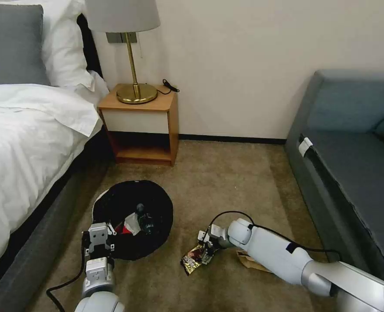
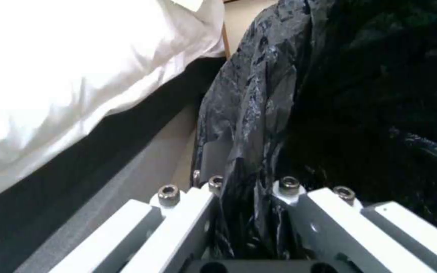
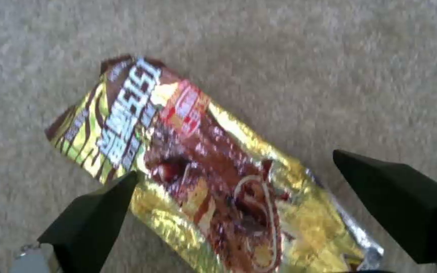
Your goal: Pick up the trash bin, then pick up the garbage on the floor and place it into the trash bin.
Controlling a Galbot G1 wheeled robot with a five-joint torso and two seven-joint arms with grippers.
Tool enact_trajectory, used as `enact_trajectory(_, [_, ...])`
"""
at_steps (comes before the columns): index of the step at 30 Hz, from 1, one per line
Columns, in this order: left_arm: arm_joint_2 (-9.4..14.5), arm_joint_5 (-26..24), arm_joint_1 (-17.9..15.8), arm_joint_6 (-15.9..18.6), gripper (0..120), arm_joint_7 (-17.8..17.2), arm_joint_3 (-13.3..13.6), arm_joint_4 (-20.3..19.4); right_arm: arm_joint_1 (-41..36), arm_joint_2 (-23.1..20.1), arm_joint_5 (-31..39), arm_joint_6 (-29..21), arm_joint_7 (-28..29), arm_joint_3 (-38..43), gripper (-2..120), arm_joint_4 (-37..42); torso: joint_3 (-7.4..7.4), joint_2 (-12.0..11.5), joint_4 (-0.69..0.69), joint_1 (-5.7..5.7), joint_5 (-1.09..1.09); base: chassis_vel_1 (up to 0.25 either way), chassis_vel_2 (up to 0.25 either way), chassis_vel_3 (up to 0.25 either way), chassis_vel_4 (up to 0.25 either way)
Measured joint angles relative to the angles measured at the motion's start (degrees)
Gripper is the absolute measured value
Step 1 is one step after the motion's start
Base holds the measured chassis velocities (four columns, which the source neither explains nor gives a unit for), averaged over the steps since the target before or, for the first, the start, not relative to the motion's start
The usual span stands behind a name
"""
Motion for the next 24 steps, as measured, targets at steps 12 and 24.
enact_trajectory(12, [-0.3,0.3,-0.31,-0.35,1,0.11,0.38,0.55,-0.42,0.3,-1.56,-0.03,-0.84,0.76,94,-1.21,0.0,0.0,0.0,0.0,0.0,0.0,0.0,0.0,0.0])
enact_trajectory(24, [-0.61,0.55,-0.83,-0.48,1,0.15,0.6,1.22,-1.22,-0.37,-1.8,0.4,-1.41,1.62,51,-0.38,-0.01,0.0,0.0,0.0,-0.01,0.0,0.0,0.0,0.0])
